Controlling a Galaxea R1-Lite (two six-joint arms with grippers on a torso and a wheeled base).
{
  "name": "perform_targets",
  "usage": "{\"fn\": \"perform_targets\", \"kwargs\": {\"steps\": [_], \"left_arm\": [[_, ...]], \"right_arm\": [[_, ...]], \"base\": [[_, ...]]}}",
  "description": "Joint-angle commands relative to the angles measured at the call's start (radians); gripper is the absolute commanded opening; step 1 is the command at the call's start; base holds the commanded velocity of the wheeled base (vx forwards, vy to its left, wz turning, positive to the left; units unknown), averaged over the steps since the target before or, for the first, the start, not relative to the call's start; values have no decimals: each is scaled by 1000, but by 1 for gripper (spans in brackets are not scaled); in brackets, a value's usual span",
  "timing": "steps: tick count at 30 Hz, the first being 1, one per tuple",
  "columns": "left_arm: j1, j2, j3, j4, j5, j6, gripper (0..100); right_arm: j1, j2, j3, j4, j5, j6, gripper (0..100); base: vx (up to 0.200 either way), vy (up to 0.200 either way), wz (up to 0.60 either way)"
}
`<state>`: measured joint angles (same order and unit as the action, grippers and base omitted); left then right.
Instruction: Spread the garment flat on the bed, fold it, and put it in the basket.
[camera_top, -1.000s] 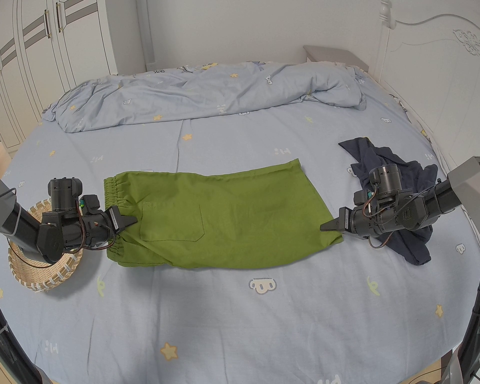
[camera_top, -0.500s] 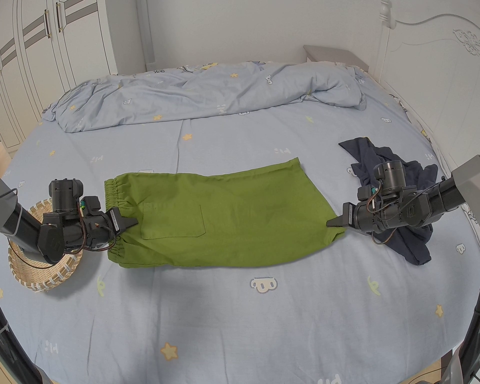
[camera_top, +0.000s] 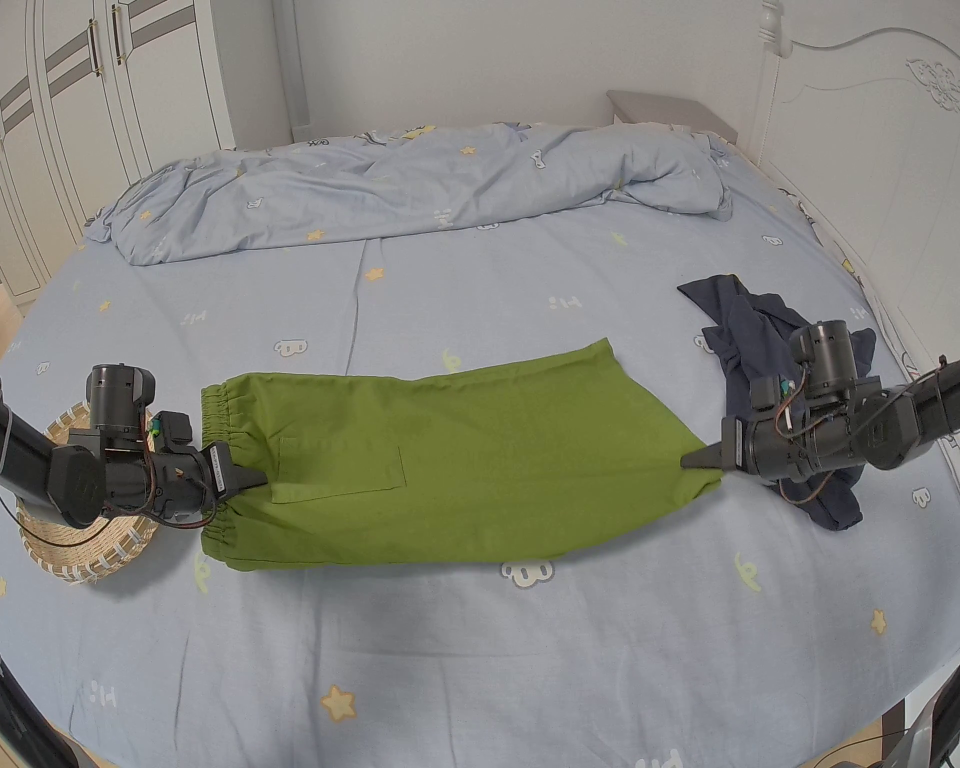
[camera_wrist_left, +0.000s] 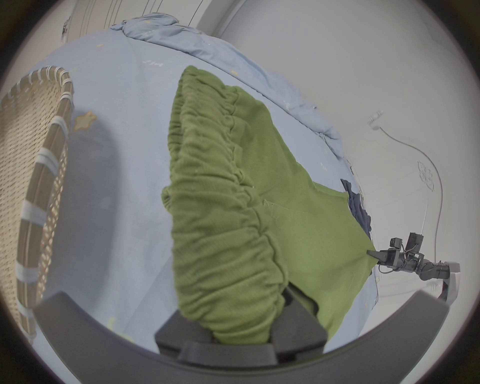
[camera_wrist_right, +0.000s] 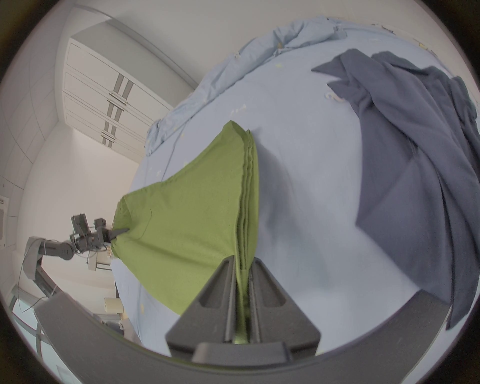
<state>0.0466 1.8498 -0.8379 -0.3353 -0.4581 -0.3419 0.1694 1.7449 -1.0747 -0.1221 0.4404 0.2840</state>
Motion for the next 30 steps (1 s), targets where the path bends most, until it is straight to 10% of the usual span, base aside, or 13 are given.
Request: {"fn": "perform_targets", "kwargs": {"steps": [1, 15, 29, 30], "left_arm": [[9, -92, 82, 45, -1, 47, 0], [35, -221, 450, 39, -2, 230, 0], [33, -230, 477, 39, -2, 239, 0], [33, -231, 477, 39, -2, 239, 0]], "right_arm": [[6, -151, 240, -4, -19, -32, 0], [200, -462, 723, -8, -198, -34, 0], [213, -464, 780, -10, -200, -25, 0], [213, -458, 780, -11, -200, -23, 100]], "base": [[0, 0, 0], [0, 0, 0], [0, 0, 0], [0, 0, 0]]}}
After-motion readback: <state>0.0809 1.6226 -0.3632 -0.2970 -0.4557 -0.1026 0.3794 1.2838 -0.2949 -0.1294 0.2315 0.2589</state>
